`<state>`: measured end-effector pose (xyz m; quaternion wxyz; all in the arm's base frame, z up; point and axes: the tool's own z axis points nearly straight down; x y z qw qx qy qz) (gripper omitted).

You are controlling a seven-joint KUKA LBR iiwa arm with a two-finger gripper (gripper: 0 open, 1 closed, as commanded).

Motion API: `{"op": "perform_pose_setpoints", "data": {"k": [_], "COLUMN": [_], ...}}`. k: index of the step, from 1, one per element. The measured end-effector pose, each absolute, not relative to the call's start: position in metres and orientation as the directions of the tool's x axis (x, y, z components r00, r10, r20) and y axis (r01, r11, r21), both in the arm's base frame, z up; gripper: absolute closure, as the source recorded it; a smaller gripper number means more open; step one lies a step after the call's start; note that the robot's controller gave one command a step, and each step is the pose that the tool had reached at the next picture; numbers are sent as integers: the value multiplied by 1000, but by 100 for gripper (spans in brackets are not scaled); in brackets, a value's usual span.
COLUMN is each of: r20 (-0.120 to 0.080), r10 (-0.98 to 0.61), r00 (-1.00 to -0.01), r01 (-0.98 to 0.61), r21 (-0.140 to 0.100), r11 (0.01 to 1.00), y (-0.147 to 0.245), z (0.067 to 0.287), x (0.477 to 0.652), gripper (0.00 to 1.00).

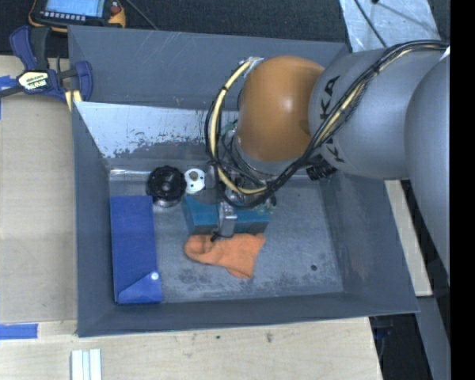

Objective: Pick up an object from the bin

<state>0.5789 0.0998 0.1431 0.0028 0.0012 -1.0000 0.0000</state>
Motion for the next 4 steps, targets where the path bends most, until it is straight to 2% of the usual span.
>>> {"op": "perform_pose_setpoints", "data": {"k": [1,2,3,4], "r20": [-3,-3,-1,-9], "r10": [0,36,52,45], "r00": [-1000,-999,-999,-999], "r01": [0,36,52,45], "r21": [1,1,0,2], "r11": [1000,999,999,999], "y": [99,65,66,66], "z": [148,71,115,103], "x": [581,557,563,562], "gripper": [0,0,0,0]}}
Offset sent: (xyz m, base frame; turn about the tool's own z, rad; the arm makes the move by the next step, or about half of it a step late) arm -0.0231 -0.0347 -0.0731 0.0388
